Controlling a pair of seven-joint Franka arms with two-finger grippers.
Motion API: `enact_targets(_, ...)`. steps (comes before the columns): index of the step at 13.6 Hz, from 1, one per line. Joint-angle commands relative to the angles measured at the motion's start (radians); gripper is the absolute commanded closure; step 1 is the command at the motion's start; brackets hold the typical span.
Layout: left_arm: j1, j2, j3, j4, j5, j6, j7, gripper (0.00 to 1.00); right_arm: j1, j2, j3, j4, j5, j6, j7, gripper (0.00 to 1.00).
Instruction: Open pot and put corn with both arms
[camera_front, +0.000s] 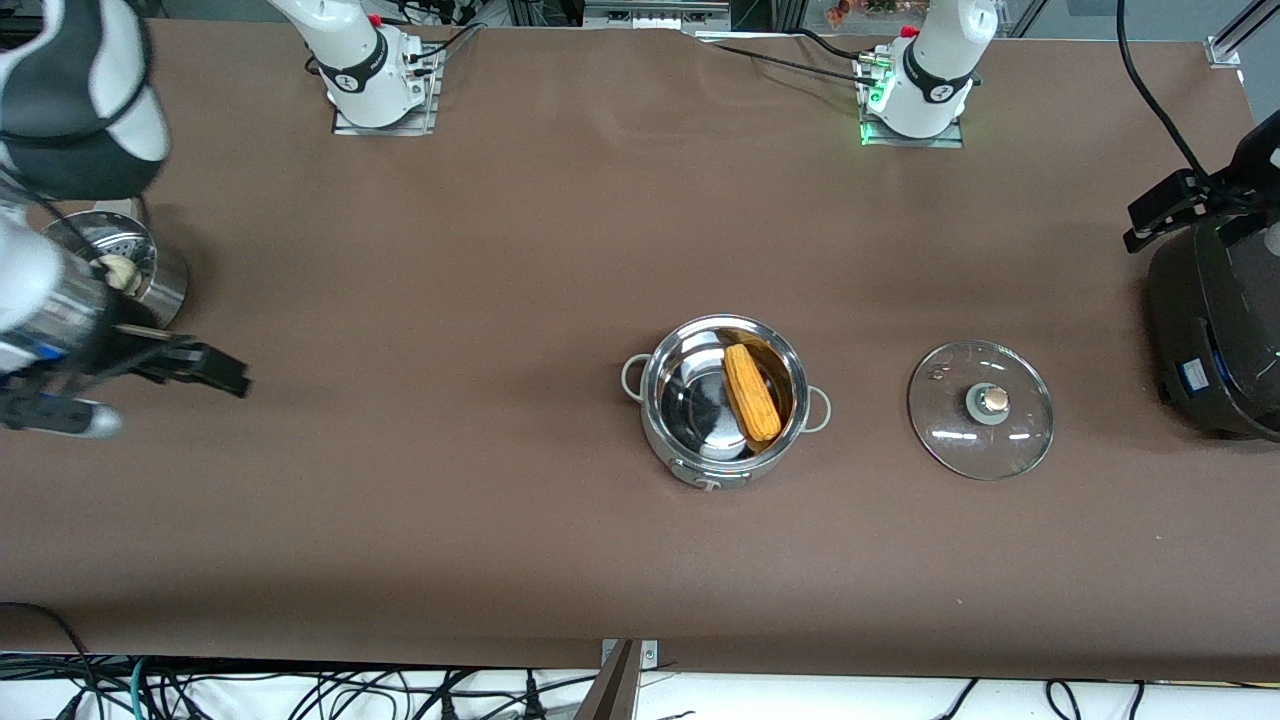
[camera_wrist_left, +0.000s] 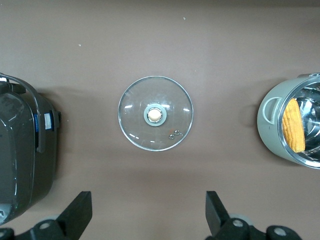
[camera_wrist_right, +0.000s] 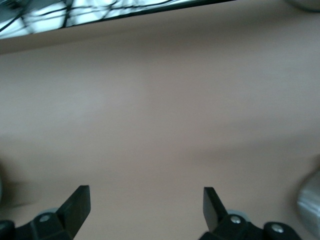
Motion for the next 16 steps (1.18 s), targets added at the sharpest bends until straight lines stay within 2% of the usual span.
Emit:
enact_targets(1,0.0,0.016,-0.001,0.041,-0.019,-0.03,-0.009,0.0,-0.001,-0.159,-0.075,-0.19,0.037,0.027,-0.124,0.0)
enact_targets(3,-0.002,0.016,-0.005,0.041,-0.019,-0.03,-0.009,0.0,0.002,-0.23,-0.138,-0.296,0.047,0.025,-0.235,0.0)
enact_targets(5,-0.003,0.014,-0.006,0.041,-0.019,-0.03,-0.009,0.0,0.041,-0.273,-0.166,-0.318,0.047,0.016,-0.272,0.0)
enact_targets(7,-0.002,0.013,-0.017,0.041,-0.019,-0.032,-0.009,0.0,0.088,-0.308,-0.224,-0.353,0.047,0.012,-0.275,0.0)
enact_targets(11,-0.002,0.013,-0.017,0.043,-0.017,-0.065,-0.007,0.0,0.083,-0.331,-0.234,-0.414,0.037,0.044,-0.275,0.0)
enact_targets(16,-0.002,0.013,-0.017,0.043,-0.019,-0.065,-0.009,0.0,0.08,-0.258,-0.234,-0.356,0.042,0.032,-0.281,0.0)
